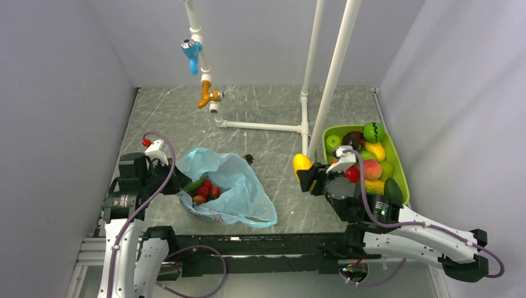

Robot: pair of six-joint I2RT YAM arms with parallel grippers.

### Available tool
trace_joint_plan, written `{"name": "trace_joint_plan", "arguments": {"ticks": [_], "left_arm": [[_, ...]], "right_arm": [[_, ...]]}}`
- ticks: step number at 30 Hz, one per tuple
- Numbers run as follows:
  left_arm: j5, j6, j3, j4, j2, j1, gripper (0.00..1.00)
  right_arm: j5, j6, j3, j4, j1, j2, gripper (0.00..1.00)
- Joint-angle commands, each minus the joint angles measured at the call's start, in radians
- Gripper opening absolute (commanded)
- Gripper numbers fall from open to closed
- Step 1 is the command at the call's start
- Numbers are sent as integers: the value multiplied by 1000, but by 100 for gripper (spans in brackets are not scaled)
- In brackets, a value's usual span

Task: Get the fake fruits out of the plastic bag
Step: Place the fake fruit in the bin.

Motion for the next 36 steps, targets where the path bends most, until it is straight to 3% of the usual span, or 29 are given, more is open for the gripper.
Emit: {"name": "trace_joint_plan", "arguments": {"ticks": [1,4,6,9,12,16,19,26,27,30,36], "left_arm": [[14,13,3,19,5,6,0],[14,13,3,20,6,6,0],[14,13,4,20,8,6,0],[15,13,3,21,10,5,0],[17,14,3,20,15,6,0],[18,16,3,18,13,5,0],[16,15,3,20,6,5,0],[18,16,4,20,7,6,0],[18,16,2,21,7,6,0],[21,18,3,21,11,6,0],[24,19,3,22,14,6,0]], "right_arm": [[269,276,-2,-317,-2,-57,0],[376,502,33,-508,-6,-49,0],[411,553,54,-571,-18,-25,0],[404,414,67,-488,-74,37,0],[340,245,87,-376,-234,142,0],[120,16,93,-180,-497,268,0],[-68,-120,56,-30,-629,289,0],[-367,-188,-21,112,-883,316,0],[-402,-193,-22,111,-899,330,2],[-463,-205,-35,110,-923,361,28],[-477,-204,-72,105,-945,329,47]]}}
